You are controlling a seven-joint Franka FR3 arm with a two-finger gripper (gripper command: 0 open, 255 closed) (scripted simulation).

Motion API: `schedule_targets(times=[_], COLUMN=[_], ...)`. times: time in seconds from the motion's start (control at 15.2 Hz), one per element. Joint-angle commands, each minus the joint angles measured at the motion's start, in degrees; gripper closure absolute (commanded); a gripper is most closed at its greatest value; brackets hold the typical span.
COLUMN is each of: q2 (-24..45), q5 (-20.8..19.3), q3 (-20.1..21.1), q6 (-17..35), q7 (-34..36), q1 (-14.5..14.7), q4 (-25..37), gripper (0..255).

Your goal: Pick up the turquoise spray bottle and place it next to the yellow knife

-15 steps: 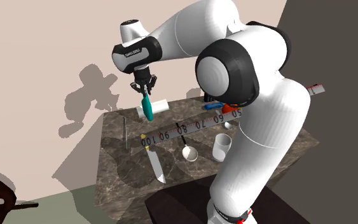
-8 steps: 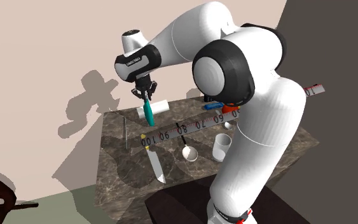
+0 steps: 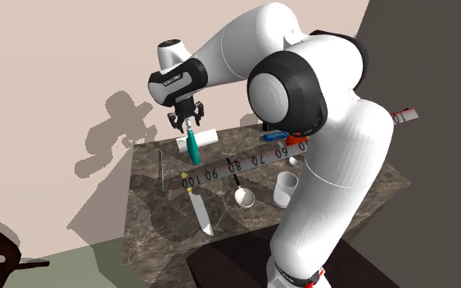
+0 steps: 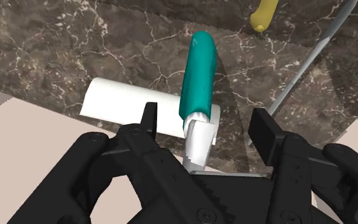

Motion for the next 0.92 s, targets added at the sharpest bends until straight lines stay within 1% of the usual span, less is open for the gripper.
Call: schedule_targets(times=[0.0,0.2,0.46,0.86], q2=[0.0,0.0,-2.64,-2.64], q5=[0.0,0.0,0.18,0.18], q3=[0.0,0.0,0.33,0.33], q6=[0.0,0.0,-6.82,-6.82], q7=[0.0,0.0,-0.08,-0.08], q1=[0.0,0.0,0.37,0.37], q4=[0.0,0.0,4.15,4.15], gripper=[0,0,0,0])
